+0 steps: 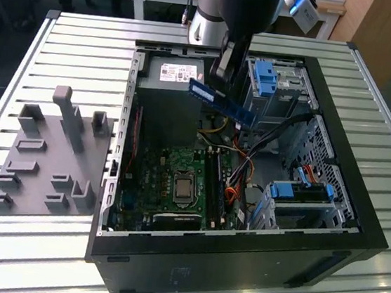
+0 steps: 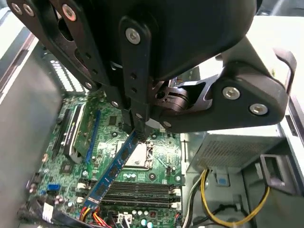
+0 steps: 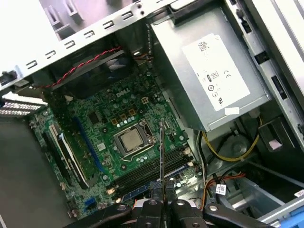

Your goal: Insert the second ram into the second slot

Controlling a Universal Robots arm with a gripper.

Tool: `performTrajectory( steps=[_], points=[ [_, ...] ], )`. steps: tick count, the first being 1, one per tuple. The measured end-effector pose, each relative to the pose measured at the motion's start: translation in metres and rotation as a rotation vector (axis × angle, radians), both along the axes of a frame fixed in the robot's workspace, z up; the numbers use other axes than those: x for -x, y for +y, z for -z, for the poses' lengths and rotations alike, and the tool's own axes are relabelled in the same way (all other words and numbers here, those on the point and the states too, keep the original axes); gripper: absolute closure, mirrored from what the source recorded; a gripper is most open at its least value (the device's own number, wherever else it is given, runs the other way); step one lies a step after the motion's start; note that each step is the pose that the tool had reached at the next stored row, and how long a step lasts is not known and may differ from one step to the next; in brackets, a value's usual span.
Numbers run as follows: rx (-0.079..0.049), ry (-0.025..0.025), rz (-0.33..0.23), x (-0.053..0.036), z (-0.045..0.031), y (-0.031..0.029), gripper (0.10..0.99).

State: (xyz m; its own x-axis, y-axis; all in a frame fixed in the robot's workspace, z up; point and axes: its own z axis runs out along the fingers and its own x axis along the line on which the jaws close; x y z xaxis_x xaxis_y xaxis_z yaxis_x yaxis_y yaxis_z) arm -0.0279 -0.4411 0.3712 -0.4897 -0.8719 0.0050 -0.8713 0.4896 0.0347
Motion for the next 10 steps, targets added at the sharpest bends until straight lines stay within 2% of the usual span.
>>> performTrajectory(
  steps=[10],
  points=[
    [0.004,-0.0001,0.182,0.0,0.0031,0.0,0.949]
  ],
)
